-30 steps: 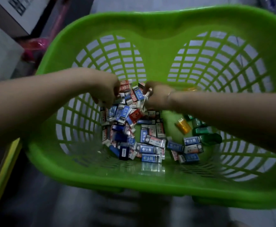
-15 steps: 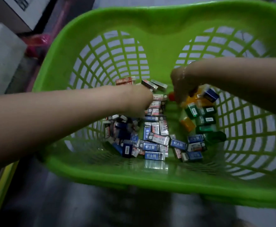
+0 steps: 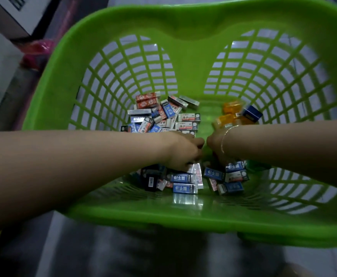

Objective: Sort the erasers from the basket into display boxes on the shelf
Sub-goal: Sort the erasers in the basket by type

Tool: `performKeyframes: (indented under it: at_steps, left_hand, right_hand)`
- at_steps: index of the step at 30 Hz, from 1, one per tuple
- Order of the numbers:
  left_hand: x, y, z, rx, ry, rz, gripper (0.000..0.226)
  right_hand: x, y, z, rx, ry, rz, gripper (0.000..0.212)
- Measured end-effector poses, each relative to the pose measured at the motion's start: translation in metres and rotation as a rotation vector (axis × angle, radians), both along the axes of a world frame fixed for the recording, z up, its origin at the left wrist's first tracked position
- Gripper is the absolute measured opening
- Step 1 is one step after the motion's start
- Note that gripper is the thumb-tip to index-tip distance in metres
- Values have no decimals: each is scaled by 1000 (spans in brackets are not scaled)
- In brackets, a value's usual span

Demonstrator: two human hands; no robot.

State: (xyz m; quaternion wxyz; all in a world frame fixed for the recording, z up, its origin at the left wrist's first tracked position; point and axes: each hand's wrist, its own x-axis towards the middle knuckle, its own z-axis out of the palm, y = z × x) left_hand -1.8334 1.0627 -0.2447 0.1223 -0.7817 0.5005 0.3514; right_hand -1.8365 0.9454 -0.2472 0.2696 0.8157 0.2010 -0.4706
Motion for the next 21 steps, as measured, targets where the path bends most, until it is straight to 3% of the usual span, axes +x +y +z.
performKeyframes:
  at_steps: [4, 7, 9, 13, 18, 21]
  left_hand:
    - [6, 2, 1, -8, -14, -20, 36]
    - [11, 4, -1, -8, -30, -76, 47]
    - [12, 5, -3, -14, -69, -126, 50]
    - [14, -1, -2, -26, -96, -123, 28]
    - [34, 5, 39, -136, 17, 253, 10]
    - [55, 26, 66, -12, 66, 480, 19]
  right_hand:
    - [5, -10, 5, 16, -87, 94, 34]
    - [7, -10, 12, 33, -26, 116, 37]
    - [11, -12, 15, 66, 50, -25, 31]
    - [9, -9, 18, 168, 249, -313, 23]
    - [-15, 9, 4, 173, 202, -232, 36]
    - [-27, 17, -4, 154, 167, -250, 49]
